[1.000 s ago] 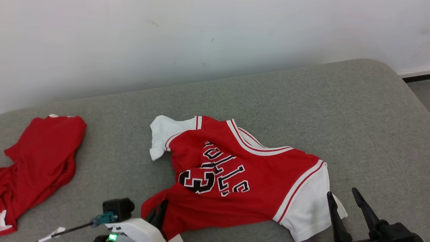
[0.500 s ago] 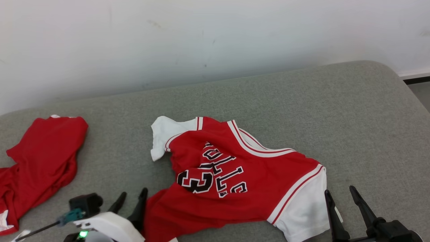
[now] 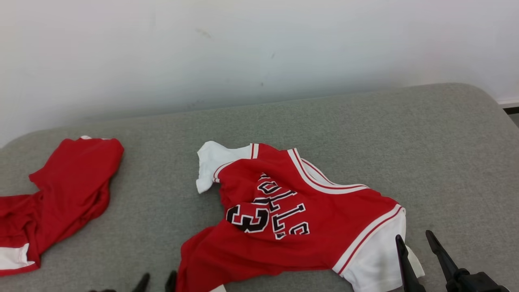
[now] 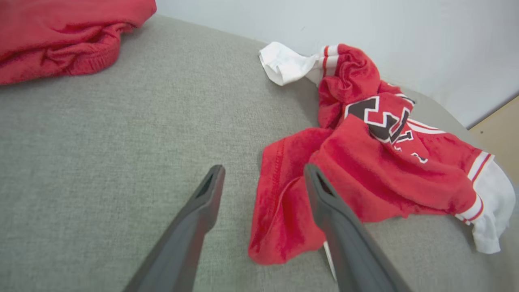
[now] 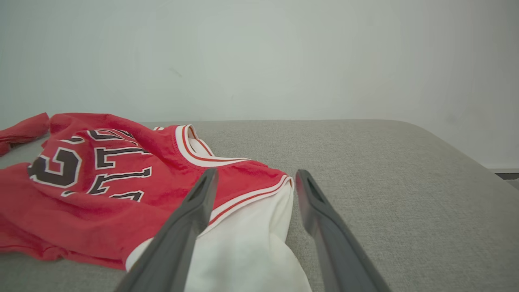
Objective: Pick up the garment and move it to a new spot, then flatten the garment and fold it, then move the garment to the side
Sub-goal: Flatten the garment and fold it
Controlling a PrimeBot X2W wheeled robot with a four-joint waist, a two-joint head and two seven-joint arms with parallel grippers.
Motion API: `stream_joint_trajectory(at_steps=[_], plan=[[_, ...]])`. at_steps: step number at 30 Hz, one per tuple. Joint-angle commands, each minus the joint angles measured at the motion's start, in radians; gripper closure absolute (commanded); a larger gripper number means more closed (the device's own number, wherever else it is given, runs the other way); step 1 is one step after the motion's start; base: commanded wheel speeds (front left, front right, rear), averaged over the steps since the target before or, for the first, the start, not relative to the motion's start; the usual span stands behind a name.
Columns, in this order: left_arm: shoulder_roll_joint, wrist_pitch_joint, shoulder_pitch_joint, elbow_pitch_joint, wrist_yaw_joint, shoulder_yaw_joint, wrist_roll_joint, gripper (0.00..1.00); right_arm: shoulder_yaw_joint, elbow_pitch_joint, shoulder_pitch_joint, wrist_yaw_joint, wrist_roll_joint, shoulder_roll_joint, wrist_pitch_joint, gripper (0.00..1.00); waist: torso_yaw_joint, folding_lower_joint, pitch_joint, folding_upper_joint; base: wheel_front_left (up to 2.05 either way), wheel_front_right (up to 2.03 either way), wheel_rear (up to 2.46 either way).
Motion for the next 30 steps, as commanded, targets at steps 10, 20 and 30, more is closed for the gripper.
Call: stream_joint_trajectory(at_steps=[10,20,30], plan=[[0.019,0.025,0.025,0.07,-0.043,-0.073,0.034,0.0,0.012,0.002,-0.004,-0.002,-0.001,-0.01,0.001,0.0,0.019,0.0,0.003,0.0,0.0,0.0,0.0],[-0.009,0.015,-0.03,0.132,-0.085,-0.088,0.024,0.0,0.014,0.003,-0.02,-0.002,0.004,-0.014,0.001,0.0,-0.014,0.0,0.028,0.0,0.0,0.0,0.0],[-0.034,0.011,-0.068,0.201,-0.117,-0.081,-0.009,1.0,0.009,0.003,-0.019,-0.002,0.004,-0.011,0.001,0.0,-0.024,0.0,0.03,0.0,0.0,0.0,0.0]])
